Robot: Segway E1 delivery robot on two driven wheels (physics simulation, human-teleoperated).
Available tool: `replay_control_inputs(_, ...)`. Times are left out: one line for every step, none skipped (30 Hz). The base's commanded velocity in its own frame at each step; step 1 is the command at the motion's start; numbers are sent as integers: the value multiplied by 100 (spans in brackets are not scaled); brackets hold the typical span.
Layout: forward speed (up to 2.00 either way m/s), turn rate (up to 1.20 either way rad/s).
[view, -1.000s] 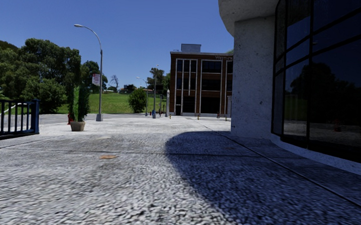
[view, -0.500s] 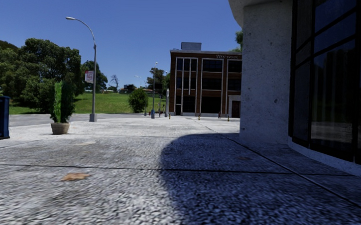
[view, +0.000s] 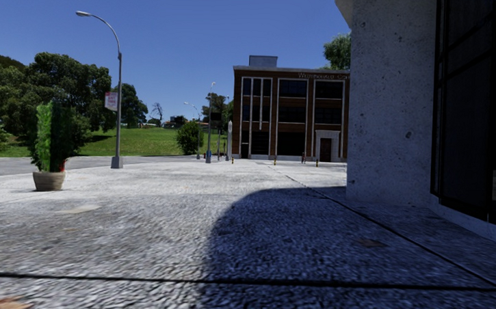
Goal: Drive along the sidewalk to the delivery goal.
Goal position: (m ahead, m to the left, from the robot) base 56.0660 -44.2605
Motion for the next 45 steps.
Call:
replay_control_inputs(200,0)
replay_control_inputs(200,0)
replay_control_inputs(200,0)
replay_control_inputs(200,0)
replay_control_inputs(200,0)
replay_control_inputs(200,0)
replay_control_inputs(200,0)
replay_control_inputs(200,11)
replay_control_inputs(200,65)
replay_control_inputs(200,82)
replay_control_inputs(200,72)
replay_control_inputs(200,0)
replay_control_inputs(200,0)
replay_control_inputs(200,0)
replay_control_inputs(200,0)
replay_control_inputs(200,0)
replay_control_inputs(200,0)
replay_control_inputs(200,0)
replay_control_inputs(200,0)
replay_control_inputs(200,0)
replay_control_inputs(200,0)
replay_control_inputs(200,0)
replay_control_inputs(200,0)
replay_control_inputs(200,0)
replay_control_inputs(200,0)
replay_control_inputs(200,0)
replay_control_inputs(200,0)
replay_control_inputs(200,0)
replay_control_inputs(200,0)
replay_control_inputs(200,0)
replay_control_inputs(200,0)
replay_control_inputs(200,0)
replay_control_inputs(200,0)
replay_control_inputs(200,0)
replay_control_inputs(200,0)
replay_control_inputs(200,0)
replay_control_inputs(200,0)
replay_control_inputs(200,0)
replay_control_inputs(200,0)
replay_control_inputs(200,0)
replay_control_inputs(200,0)
replay_control_inputs(200,0)
replay_control_inputs(200,0)
replay_control_inputs(200,0)
replay_control_inputs(200,0)
